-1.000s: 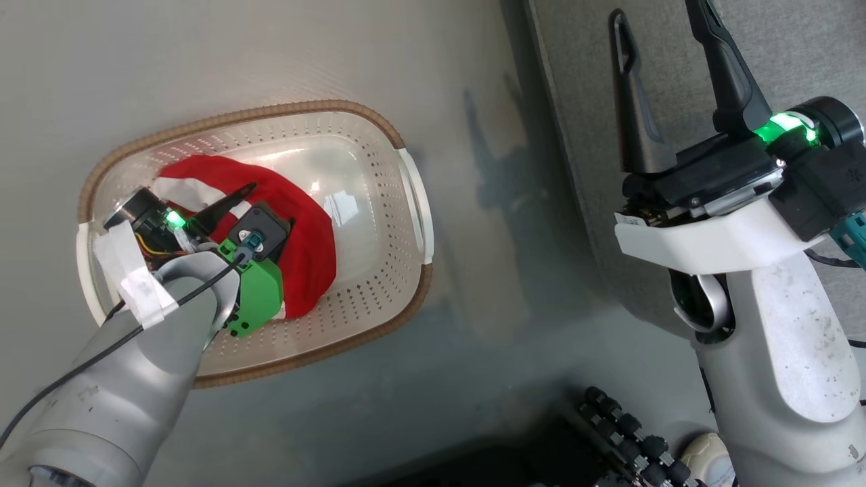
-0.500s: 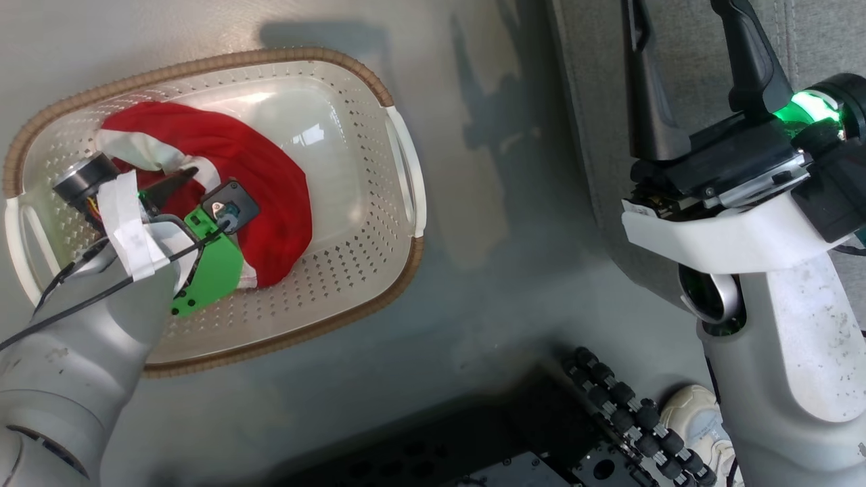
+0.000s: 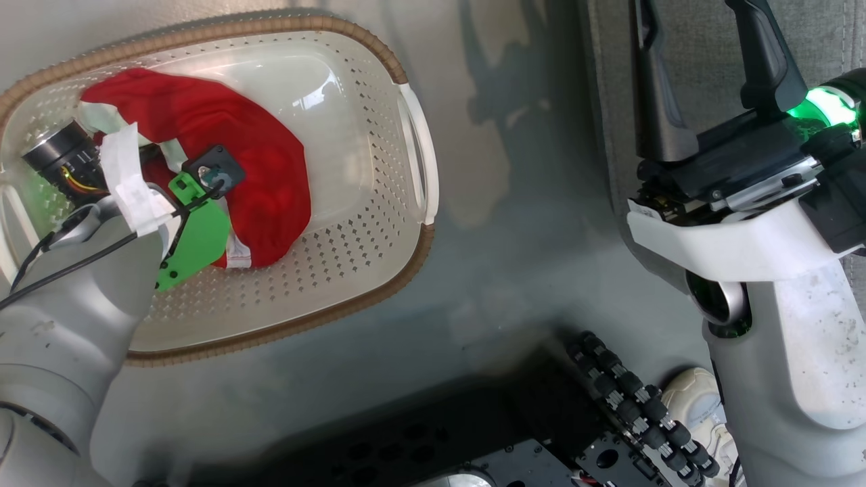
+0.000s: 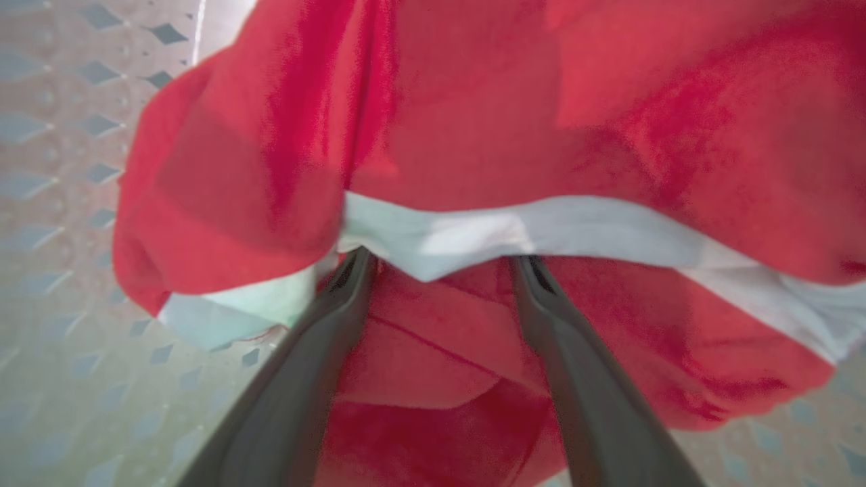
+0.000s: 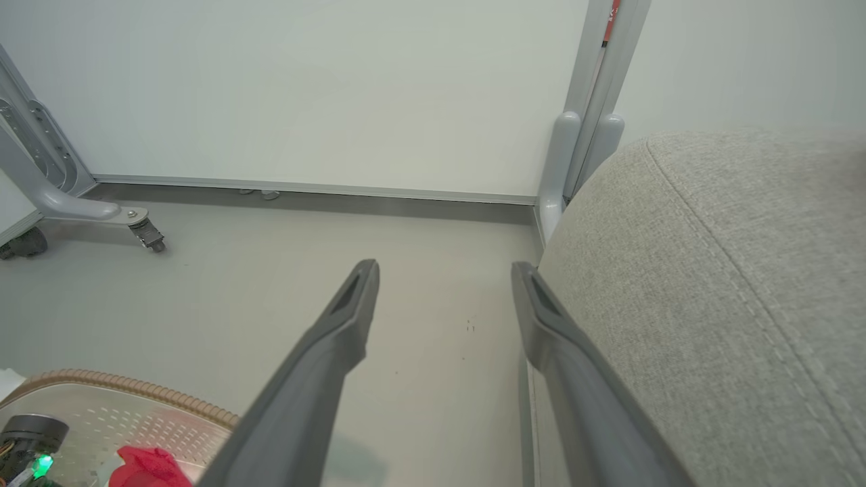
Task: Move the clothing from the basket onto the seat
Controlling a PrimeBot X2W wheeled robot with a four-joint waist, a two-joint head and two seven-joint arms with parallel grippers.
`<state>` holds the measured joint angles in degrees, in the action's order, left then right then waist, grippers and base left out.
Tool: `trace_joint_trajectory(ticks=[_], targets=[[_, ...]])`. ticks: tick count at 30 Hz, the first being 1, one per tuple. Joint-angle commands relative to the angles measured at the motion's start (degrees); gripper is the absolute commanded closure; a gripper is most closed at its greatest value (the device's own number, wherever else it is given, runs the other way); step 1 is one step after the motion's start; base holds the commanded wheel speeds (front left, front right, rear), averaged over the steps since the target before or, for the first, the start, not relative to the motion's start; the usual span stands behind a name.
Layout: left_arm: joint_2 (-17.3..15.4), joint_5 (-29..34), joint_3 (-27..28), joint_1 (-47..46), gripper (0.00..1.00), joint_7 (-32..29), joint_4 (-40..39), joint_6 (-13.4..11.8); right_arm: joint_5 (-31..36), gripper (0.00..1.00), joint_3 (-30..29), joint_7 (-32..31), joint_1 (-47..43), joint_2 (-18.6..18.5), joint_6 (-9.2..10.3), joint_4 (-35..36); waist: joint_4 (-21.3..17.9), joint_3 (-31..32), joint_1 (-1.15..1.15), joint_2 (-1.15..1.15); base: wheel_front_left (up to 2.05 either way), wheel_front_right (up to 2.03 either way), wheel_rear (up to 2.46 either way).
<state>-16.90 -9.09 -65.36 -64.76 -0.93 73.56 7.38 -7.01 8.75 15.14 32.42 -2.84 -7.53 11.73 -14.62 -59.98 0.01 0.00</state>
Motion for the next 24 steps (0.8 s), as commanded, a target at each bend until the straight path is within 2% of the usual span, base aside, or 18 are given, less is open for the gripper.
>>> trace_joint_trajectory(ticks=[1, 8, 9, 10, 11, 19, 24], targets=[[0.5, -0.3, -0.3, -0.7, 0.0, 0.2, 0.1, 0.1, 0.3, 0.0, -0.3, 0.0, -0.7, -0.1, 0.08, 0.4, -0.2, -0.5, -0.01, 0.0, 0.0, 0.0, 0.0], [1.4, -0.9, -1.4, -0.8, 0.0, 1.3, 0.2, 0.1, 0.1, 0.0, -0.7, 0.0, -1.5, -0.1, 0.08, 1.5, -0.6, -1.6, -0.01, 0.0, 0.0, 0.0, 0.0], [1.5, -0.8, -1.7, -0.8, 0.13, 1.4, 0.2, 0.1, 0.1, 0.0, -0.7, 0.0, -1.6, -0.1, 0.08, 1.6, -0.6, -1.6, -0.01, 0.0, 0.0, 0.0, 0.0], [1.7, -0.3, -2.3, -0.9, 0.65, 2.1, 0.2, 0.1, 0.1, 0.0, -0.7, 0.0, -1.7, -0.1, 0.08, 1.8, -0.6, -1.7, -0.01, 0.0, 0.0, 0.0, 0.0], [1.8, -0.4, -2.5, -1.1, 1.0, 2.4, 0.2, 0.1, 0.1, 0.0, -0.8, 0.0, -1.9, -0.1, 0.08, 1.8, -0.6, -1.7, -0.01, 0.0, 0.0, 0.0, 0.0], [2.9, -1.2, -3.3, -1.7, 1.0, 3.5, 0.2, 0.1, 0.1, 0.0, -0.7, 0.0, -1.5, -0.1, 0.08, 1.2, 0.1, -1.5, -0.01, 0.0, 0.0, 0.0, 0.0], [4.3, -2.7, -3.7, -0.8, 1.0, 7.4, -0.2, 0.1, 0.0, 0.0, -1.3, 0.0, -1.3, -0.1, 0.08, 0.5, 1.1, 0.6, -0.01, 0.0, 0.0, 0.0, 0.0]])
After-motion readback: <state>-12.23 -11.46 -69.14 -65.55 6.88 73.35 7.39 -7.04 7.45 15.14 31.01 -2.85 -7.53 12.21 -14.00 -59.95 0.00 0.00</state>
